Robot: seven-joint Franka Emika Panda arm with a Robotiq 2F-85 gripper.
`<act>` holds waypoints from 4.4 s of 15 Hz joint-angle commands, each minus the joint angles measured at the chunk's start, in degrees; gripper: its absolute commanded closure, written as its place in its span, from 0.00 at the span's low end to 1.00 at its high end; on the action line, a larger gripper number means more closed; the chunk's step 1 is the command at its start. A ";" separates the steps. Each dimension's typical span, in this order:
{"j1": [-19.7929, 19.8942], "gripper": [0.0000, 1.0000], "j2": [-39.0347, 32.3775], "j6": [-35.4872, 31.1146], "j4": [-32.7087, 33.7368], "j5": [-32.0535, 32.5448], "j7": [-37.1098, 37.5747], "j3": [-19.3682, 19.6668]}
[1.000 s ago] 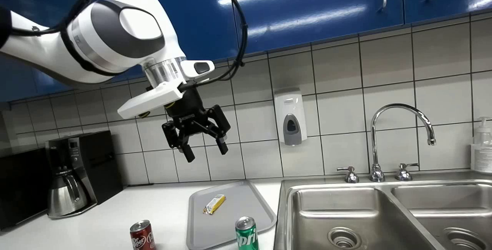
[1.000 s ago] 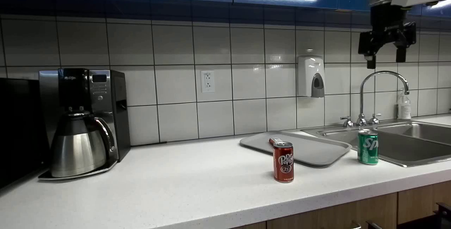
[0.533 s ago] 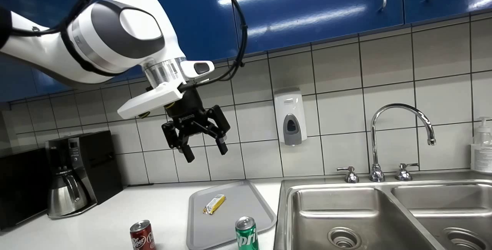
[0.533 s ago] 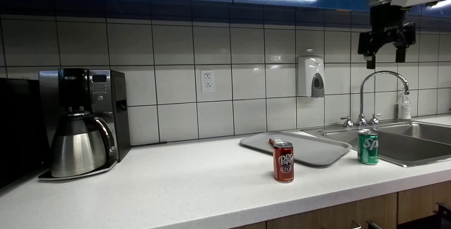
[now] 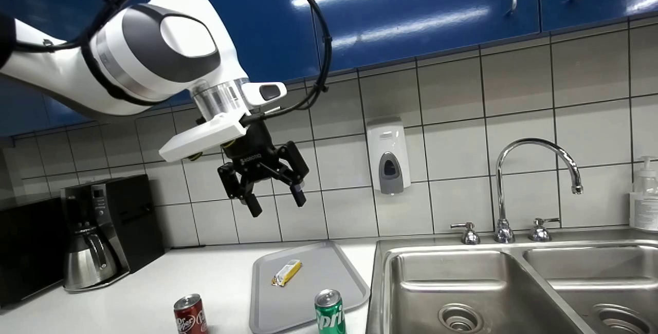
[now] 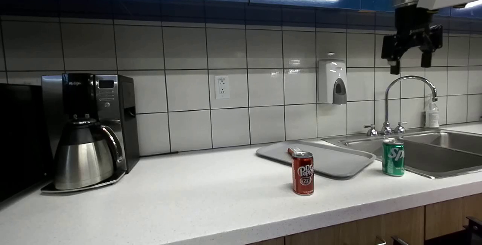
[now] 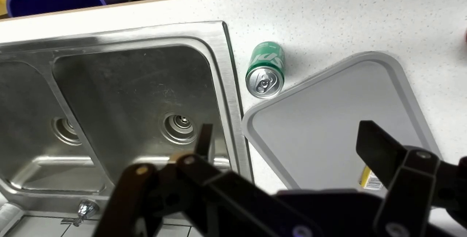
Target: Put the red and green can on the grey tray
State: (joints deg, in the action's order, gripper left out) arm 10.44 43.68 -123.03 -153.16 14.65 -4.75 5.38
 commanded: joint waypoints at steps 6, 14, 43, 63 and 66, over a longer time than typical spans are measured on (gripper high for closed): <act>1.66 0.00 0.93 -4.91 -5.41 0.89 0.89 2.29; 3.09 0.00 -4.44 -10.27 -5.80 0.87 1.28 3.39; 3.21 0.00 -33.91 -29.52 -2.74 0.68 6.37 3.22; 0.91 0.00 -46.79 -31.47 5.08 -4.05 4.91 4.32; 0.66 0.00 -47.65 -31.64 5.79 -4.88 4.90 4.38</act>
State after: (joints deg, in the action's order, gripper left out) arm 11.79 -2.44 -154.27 -149.02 11.06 0.13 9.37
